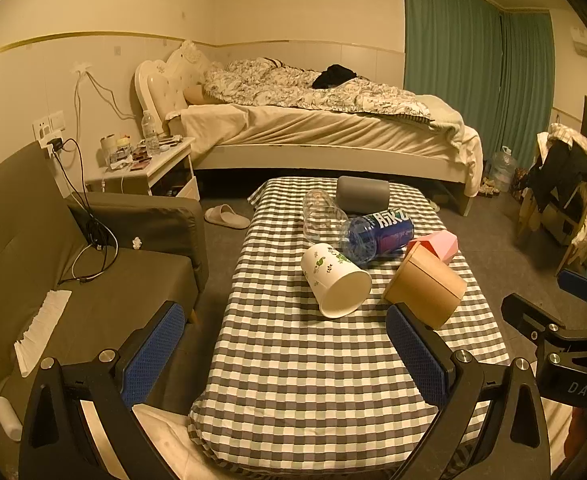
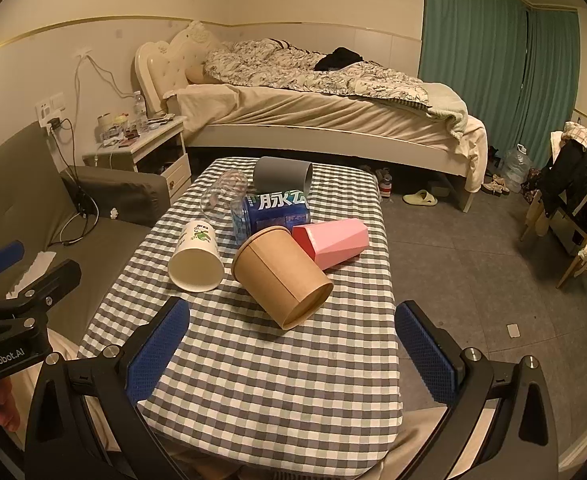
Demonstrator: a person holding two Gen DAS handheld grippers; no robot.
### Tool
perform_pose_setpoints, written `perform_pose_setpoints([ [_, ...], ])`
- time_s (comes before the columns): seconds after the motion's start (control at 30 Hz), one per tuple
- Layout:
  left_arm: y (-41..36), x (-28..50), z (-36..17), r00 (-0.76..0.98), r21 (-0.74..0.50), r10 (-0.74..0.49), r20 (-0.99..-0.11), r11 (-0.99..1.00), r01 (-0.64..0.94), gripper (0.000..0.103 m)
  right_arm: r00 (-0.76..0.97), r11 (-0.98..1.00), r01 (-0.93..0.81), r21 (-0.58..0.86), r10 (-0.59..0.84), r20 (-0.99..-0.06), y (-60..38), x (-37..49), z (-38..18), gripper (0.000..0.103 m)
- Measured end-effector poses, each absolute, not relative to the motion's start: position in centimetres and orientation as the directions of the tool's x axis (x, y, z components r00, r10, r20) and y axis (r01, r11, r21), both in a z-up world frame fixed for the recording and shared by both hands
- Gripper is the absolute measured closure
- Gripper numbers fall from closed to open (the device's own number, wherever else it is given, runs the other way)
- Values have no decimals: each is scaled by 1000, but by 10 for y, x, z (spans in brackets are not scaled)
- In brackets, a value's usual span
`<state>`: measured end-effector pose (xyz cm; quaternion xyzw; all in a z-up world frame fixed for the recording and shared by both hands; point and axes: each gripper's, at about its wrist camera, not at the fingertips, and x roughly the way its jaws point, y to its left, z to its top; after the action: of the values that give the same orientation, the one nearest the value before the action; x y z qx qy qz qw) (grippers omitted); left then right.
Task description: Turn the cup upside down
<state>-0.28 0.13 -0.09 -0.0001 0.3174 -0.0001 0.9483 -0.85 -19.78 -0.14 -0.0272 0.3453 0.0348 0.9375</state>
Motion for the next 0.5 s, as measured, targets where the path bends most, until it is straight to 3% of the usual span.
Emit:
perform_pose_setpoints([
  [0.5, 1, -2, -1, 798, 3, 3, -603, 1000, -2, 0, 757, 996, -85, -25, 48, -651, -198, -9, -1, 0],
])
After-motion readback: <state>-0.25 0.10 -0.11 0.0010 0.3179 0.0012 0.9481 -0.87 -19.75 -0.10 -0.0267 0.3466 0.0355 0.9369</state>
